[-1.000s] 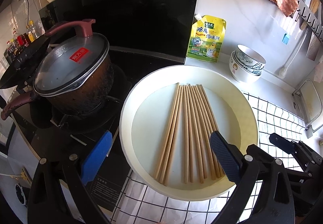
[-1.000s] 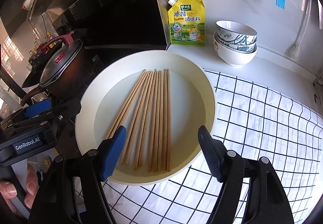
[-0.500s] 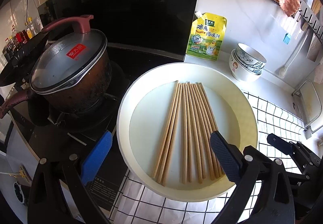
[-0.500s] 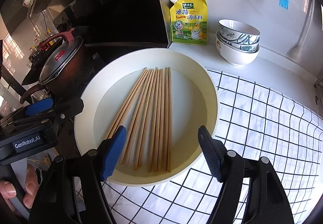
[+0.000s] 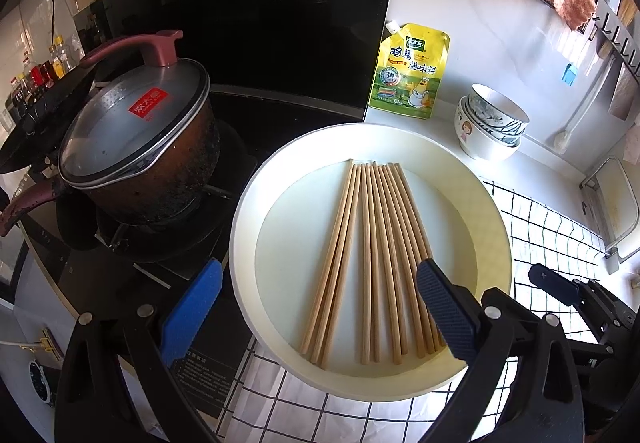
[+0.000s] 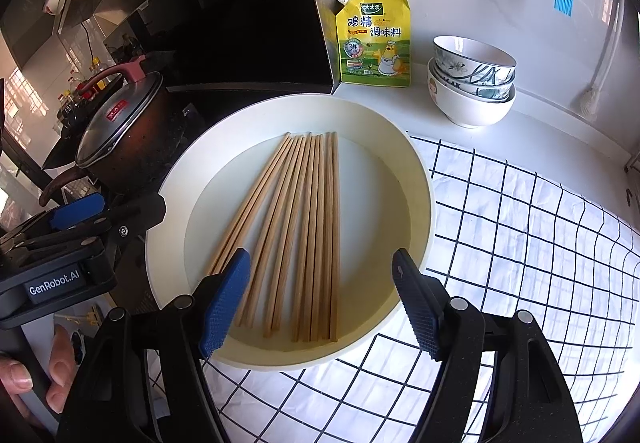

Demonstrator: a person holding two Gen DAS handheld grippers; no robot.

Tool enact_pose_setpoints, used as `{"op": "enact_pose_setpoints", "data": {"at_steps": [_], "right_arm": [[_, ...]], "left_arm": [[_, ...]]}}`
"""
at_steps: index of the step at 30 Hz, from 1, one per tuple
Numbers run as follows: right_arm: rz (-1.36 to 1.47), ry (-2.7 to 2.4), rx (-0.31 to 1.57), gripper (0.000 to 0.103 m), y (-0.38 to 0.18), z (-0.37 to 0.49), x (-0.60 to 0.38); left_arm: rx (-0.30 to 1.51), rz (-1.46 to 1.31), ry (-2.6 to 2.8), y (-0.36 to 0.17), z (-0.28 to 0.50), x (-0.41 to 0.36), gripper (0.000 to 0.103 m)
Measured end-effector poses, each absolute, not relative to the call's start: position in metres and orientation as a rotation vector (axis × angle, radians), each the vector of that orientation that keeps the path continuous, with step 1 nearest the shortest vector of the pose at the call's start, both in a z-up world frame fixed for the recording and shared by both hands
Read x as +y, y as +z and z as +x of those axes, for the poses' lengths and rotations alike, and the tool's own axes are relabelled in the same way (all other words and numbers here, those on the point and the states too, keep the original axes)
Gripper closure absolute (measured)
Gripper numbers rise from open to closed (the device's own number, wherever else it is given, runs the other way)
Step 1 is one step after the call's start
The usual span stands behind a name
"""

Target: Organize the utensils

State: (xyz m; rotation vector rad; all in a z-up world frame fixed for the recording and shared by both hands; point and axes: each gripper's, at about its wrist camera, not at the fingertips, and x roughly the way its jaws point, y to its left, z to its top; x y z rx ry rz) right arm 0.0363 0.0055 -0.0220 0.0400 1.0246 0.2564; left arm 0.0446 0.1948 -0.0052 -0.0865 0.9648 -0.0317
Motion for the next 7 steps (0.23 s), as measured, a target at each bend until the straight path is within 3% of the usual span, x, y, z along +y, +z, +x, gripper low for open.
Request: {"op": "enact_pose_setpoints", "data": {"at_steps": [7], "right_arm": [[0.041,0.255,1.024,0.033,-0.0216,0.0361,0.0058]], "left_arm": [[0.975,-0.094,-0.029,-0.0066,0.0459,0.1952,0.007]]}}
